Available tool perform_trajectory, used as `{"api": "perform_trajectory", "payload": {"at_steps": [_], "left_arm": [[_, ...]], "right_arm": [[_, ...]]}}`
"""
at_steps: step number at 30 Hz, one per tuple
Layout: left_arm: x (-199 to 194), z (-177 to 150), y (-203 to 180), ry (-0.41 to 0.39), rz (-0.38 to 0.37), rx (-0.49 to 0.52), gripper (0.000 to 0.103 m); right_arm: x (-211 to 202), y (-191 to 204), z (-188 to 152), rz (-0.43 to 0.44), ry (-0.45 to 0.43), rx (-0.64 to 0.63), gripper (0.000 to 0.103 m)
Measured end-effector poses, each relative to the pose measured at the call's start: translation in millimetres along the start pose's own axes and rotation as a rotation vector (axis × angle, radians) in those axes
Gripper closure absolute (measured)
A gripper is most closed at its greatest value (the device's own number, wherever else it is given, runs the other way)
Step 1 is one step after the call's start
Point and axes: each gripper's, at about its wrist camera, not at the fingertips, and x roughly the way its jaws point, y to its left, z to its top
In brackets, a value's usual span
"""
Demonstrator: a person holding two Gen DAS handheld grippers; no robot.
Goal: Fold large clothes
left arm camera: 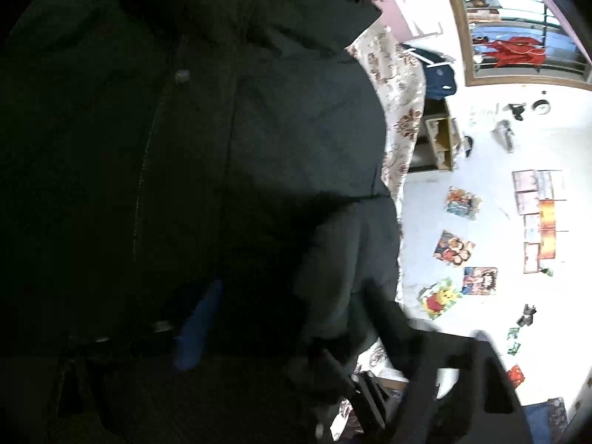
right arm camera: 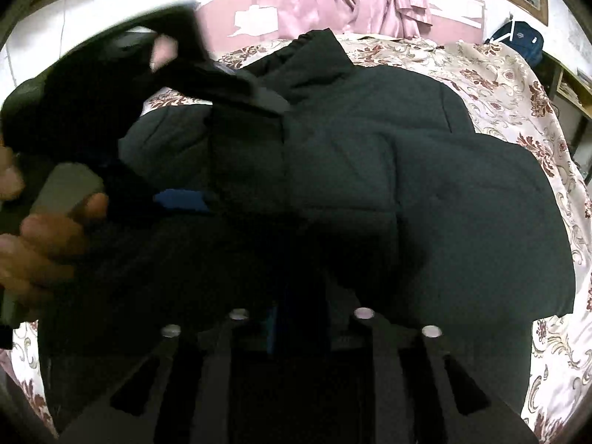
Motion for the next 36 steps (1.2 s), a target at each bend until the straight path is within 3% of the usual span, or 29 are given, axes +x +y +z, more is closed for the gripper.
{"api": "perform_trajectory", "payload": {"at_steps": [2,3,8,11,15,21,24,26,31,36], "left_arm": [[2,2,-2,0.007,0.034,0.0,0.087],[2,2,-6,0.004,0.048,0.008,0.092],[-33,0,-31,-0.084,0.116,0.109,0.097],[-78,0,-56,-0.179,0.121,0.191,0.097],[-138,1,-78,-0.284,0.202,0.297,0.097],[-215,6,-46,-0.355,0.314,0.26,0.097],[-232,4,-16,-0.355,0.404,0.224,0.097],[-233,2,11,-0.335,0.426,0.163,0.097],[-213,-4,58,-0.304,0.514,0.091,0.097],[-177,-5,86,-0.252,0.57,0.101,0.097]], "right_arm": [[-5,0,-4,-0.005,-0.005,-0.027,0.056],[-6,-1,-3,-0.007,-0.004,-0.037,0.054],[-39,-7,-12,-0.055,-0.035,-0.082,0.045],[-58,-20,-10,-0.117,-0.067,-0.082,0.038],[-80,-39,-3,-0.199,-0.089,-0.03,0.034],[-96,-59,27,-0.24,-0.182,0.074,0.031],[-80,-66,51,-0.215,-0.19,0.096,0.031],[-58,-67,67,-0.194,-0.167,0.097,0.031],[-1,-59,88,-0.178,-0.077,0.039,0.031],[59,-40,98,-0.155,0.056,-0.052,0.031]]}}
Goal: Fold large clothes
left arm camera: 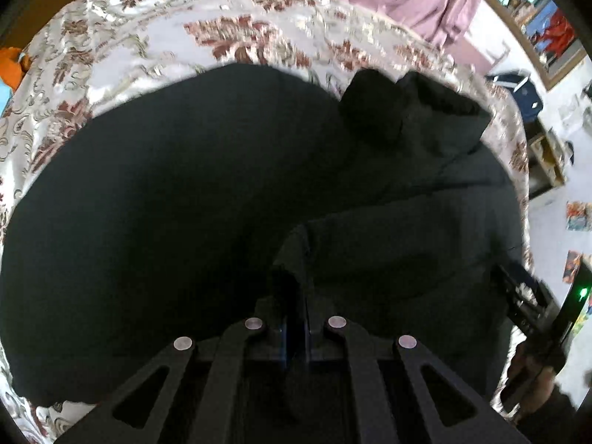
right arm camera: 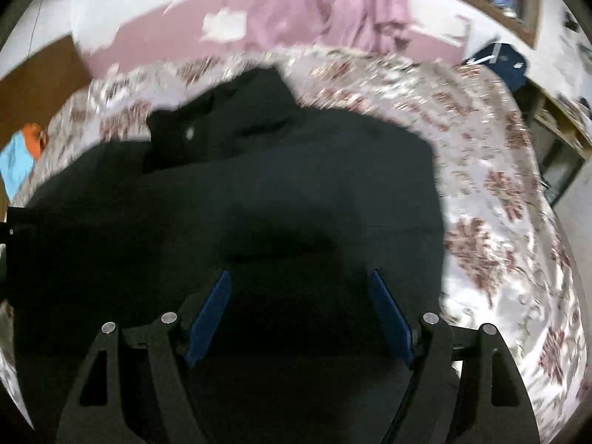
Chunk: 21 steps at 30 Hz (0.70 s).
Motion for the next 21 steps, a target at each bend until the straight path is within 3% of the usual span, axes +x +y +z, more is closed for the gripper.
{"api": "perform_trajectory", "payload": {"at_steps": [2,6,10,16,19,20,21], "left_arm": [[13,-4,-1,0.027,0.024,0.023,0.096],[31,-9,-1,0.043,0.075,0.077,0.093],[39,-9,-3,0.043,0.099,0.127,0.091],[28,-12,11,0.03,-0.008,0.059,0.087],[10,-18,23,0.039,-0.094,-0.028,0.076],[1,-21,26,0.026,-0.122,-0.058,0.068],[-9,-27,31,0.005,-0.136,-0.085,0.052]], "right_arm": [[11,14,-2,0.027,0.014,-0.044,0.031],[30,29,-11,-0.022,0.046,-0.077,0.027],[39,43,-21,-0.079,0.023,-0.128,0.021],[40,53,-28,-0.104,-0.015,-0.145,0.015],[35,51,-31,-0.103,-0.023,-0.137,0.014],[32,52,-30,-0.108,-0.021,-0.129,0.013],[28,49,-29,-0.112,-0.019,-0.116,0.013]]}}
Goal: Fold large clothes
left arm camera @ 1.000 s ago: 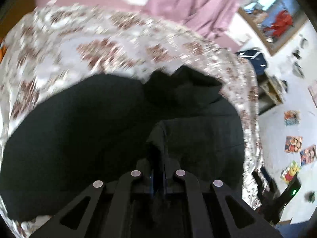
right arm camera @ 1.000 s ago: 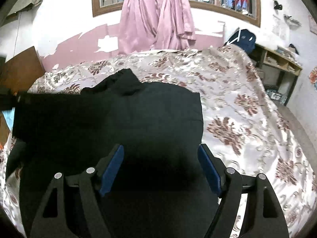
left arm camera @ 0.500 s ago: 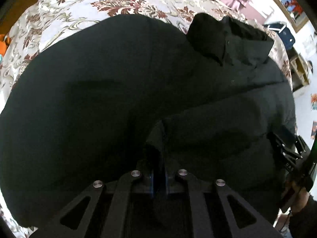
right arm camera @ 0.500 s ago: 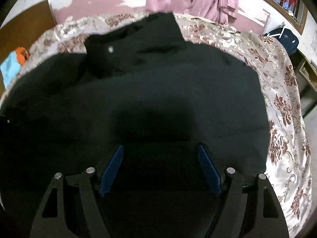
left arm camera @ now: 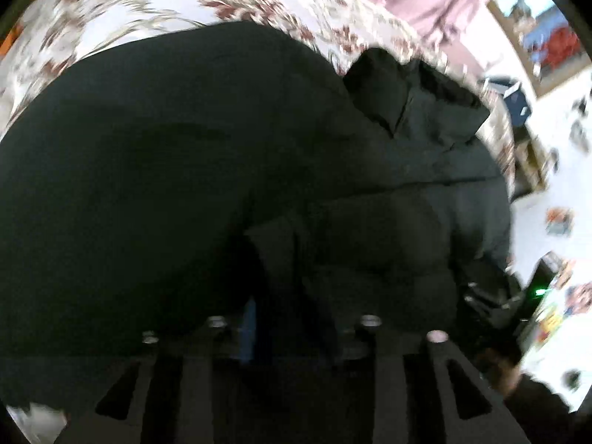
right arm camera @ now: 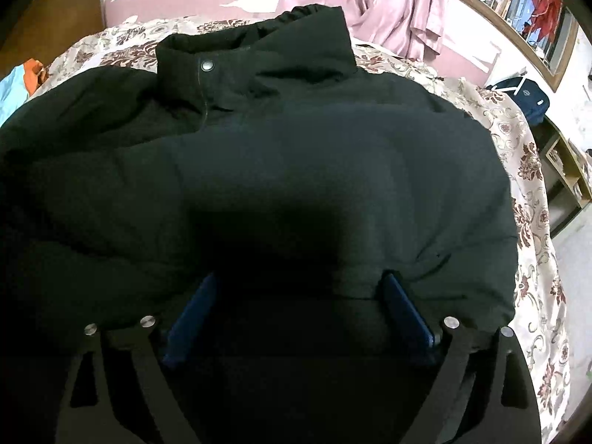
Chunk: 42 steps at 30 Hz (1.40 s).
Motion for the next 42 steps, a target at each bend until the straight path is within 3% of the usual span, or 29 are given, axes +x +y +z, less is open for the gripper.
{"api": "perform_trajectory", "payload": {"at_steps": [1,3,8,12,18,22,25,27,32,36,40,42], "left_arm": [[-9,-5,4,-0.021,-0.019,-0.02,0.044],[-31,-19,13,-0.064,-0.075,-0.077,0.016],[-64,-47,57,-0.037,-0.067,-0.254,0.008],[-106,-75,103,-0.161,-0.023,-0.397,0.0],[-147,-110,190,-0.286,0.083,-0.698,0.0],[-141,-120,230,-0.288,0.104,-0.839,0.0],[-134,-128,258,-0.29,0.105,-0.943,0.0],[-127,-131,267,-0.295,0.146,-1.005,0.0],[-108,-131,277,-0.33,0.152,-1.1,0.001],[-96,-132,281,-0.322,0.137,-1.149,0.002],[-88,-140,283,-0.324,0.126,-1.208,0.002],[-88,-140,283,-0.33,0.133,-1.209,0.011]], "right_arm": [[-6,-2,1,0.002,0.003,0.031,0.013],[-20,-5,2,0.058,-0.014,0.097,0.013],[-50,27,7,0.16,-0.043,0.108,0.013],[-59,64,12,0.237,-0.036,0.048,0.012],[-60,104,28,0.294,-0.004,-0.025,0.012],[-50,113,31,0.248,0.033,-0.03,0.012],[-33,115,32,0.265,0.093,-0.01,0.012],[-23,119,28,0.257,0.119,-0.027,0.012],[-10,131,15,0.206,0.134,-0.109,0.009],[-7,142,5,0.145,0.107,-0.16,0.004],[-9,142,-4,0.139,0.078,-0.148,0.002],[-10,141,-7,0.14,0.067,-0.145,0.002]]}}
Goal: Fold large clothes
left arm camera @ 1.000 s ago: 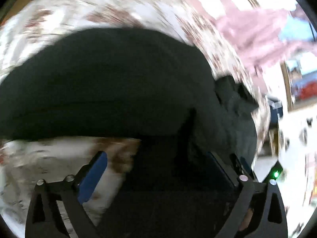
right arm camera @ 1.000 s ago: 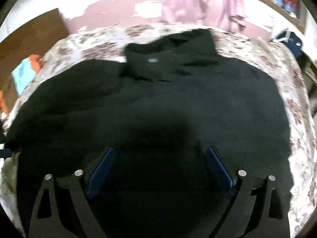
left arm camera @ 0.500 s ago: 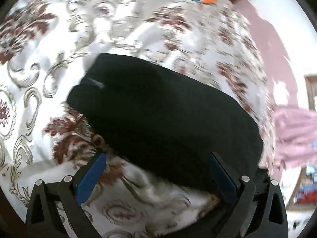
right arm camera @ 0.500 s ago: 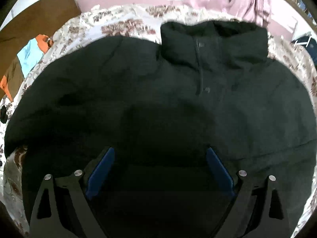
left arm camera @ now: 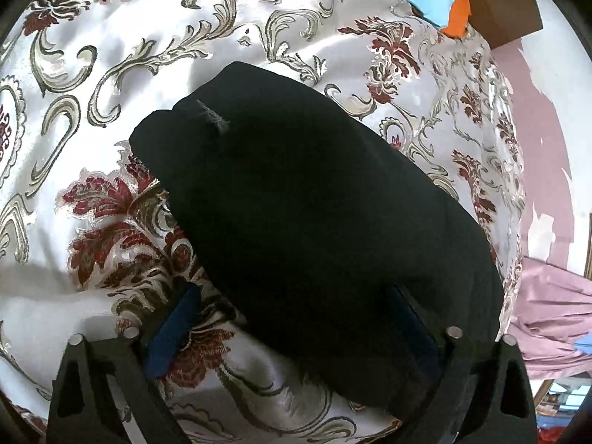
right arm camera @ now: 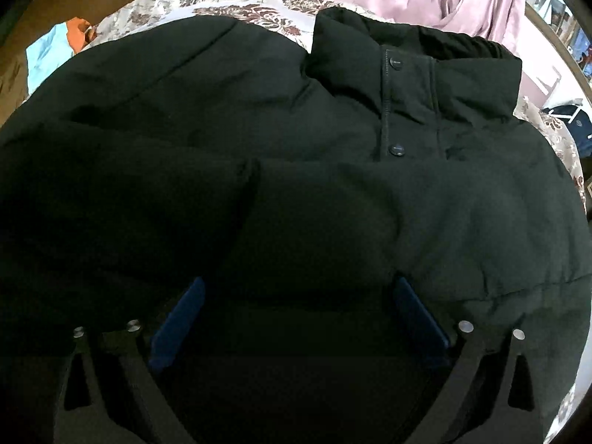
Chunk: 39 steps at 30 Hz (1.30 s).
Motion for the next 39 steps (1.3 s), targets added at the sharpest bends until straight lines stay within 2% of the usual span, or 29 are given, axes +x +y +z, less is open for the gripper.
{"api": "perform_trajectory", "payload": {"at_steps": [1,2,3,4,6,8,11,15,18,21,23,26,29,32,33,39], "left_arm": [[-1,0,-1,-0.004,-0.004,0.004,0.015],[-2,1,-3,-0.01,-0.011,0.01,0.026],[-4,2,-4,-0.022,-0.018,0.016,0.04],[-7,3,-6,-0.038,-0.02,0.027,0.049],[-17,4,-14,-0.094,-0.016,0.065,0.082],[-30,3,-26,-0.149,-0.02,0.119,0.091],[-55,0,-52,-0.241,-0.015,0.238,0.093],[-96,-15,-99,-0.372,0.0,0.435,0.095],[-134,-38,-140,-0.477,-0.051,0.606,0.095],[-162,-62,-177,-0.524,-0.131,0.75,0.096],[-174,-82,-201,-0.529,-0.172,0.85,0.096],[-188,-120,-234,-0.549,-0.201,1.003,0.096],[-197,-168,-261,-0.541,-0.278,1.163,0.096],[-195,-212,-281,-0.466,-0.323,1.298,0.097],[-189,-228,-289,-0.426,-0.317,1.35,0.097],[-171,-324,-294,-0.329,-0.334,1.609,0.097]], "right_arm": [[-1,0,-2,0.0,-0.003,-0.001,0.002],[-2,0,-3,0.002,-0.005,0.0,0.002],[-2,0,-3,0.003,-0.005,0.001,0.002],[-3,0,-4,0.006,-0.004,0.002,0.002],[-5,0,-4,0.011,0.008,0.0,0.002],[-7,-2,2,0.03,0.051,-0.019,0.002],[-12,-5,12,0.074,0.061,0.002,0.002],[-45,-21,13,0.075,-0.017,0.061,0.002],[-62,-36,14,0.065,-0.053,0.086,0.002],[-73,-58,16,0.059,-0.073,0.121,0.002],[-77,-70,14,0.042,-0.087,0.14,0.002],[-85,-91,11,-0.079,-0.094,0.153,0.002],[-86,-107,2,-0.14,-0.093,0.189,0.002],[-92,-130,-11,-0.16,-0.092,0.25,0.002],[-94,-138,-16,-0.176,-0.096,0.267,0.002],[-102,-169,-44,-0.267,-0.08,0.33,0.002]]}}
